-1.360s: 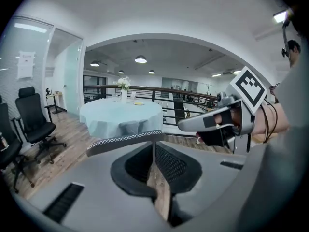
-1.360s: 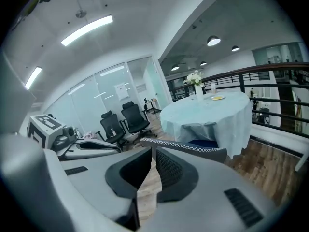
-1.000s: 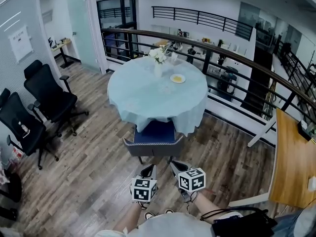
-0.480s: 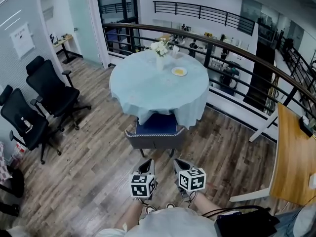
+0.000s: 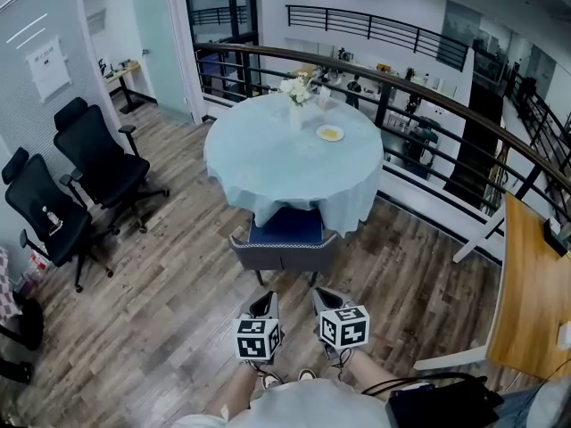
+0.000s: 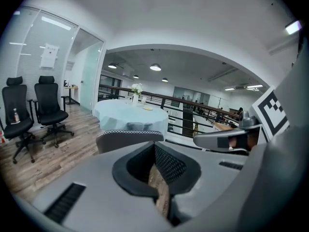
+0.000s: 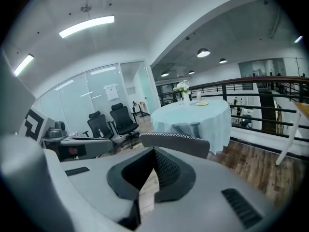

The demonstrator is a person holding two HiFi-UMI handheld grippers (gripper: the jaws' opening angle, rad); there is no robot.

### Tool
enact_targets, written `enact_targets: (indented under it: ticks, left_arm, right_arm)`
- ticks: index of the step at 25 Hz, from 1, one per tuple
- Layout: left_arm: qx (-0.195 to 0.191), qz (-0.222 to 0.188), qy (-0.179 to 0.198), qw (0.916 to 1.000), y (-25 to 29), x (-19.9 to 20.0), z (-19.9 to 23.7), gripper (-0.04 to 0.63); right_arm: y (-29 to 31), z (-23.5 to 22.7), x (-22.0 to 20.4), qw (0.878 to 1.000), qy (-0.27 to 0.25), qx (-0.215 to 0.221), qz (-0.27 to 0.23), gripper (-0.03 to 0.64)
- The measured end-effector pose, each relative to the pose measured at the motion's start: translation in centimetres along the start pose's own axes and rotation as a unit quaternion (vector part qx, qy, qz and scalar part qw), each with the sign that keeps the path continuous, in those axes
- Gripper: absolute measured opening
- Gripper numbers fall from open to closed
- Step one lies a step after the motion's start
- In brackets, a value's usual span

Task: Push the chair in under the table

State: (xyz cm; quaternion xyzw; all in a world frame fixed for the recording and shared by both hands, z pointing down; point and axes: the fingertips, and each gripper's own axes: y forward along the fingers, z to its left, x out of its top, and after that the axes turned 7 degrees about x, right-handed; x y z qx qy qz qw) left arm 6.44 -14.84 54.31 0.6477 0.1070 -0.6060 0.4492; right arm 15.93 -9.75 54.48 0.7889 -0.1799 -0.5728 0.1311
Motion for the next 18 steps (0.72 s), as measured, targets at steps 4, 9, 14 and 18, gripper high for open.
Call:
enact_targets:
  ticks: [4,9,14,18]
  left_arm:
    - [0.002,0.001,-0.001,1.0000,-0.2,-0.3,0.1,0.005]
    - [0.004,0.005,-0.006,1.0000,-0.1,-0.6,0.9,0.005]
    - [0.006,0.011,-0.012,0.9998,-0.2,-1.1,1.3,0.005]
    - [0.011,0.013,-0.016,0.9997,-0.3,-1.4,1.6,0.005]
  right_arm:
    - [-0.1,0.0,-0.4,1.000,0.001,-0.001,0.004,0.016]
    - [0.2,0.3,-0.4,1.000,0.002,-0.004,0.008,0.016]
    - [0.5,0.8,-0.7,1.000,0.001,-0.004,0.013,0.015]
    - [0.6,0.9,-1.3,1.000,0.003,-0.003,0.020,0.015]
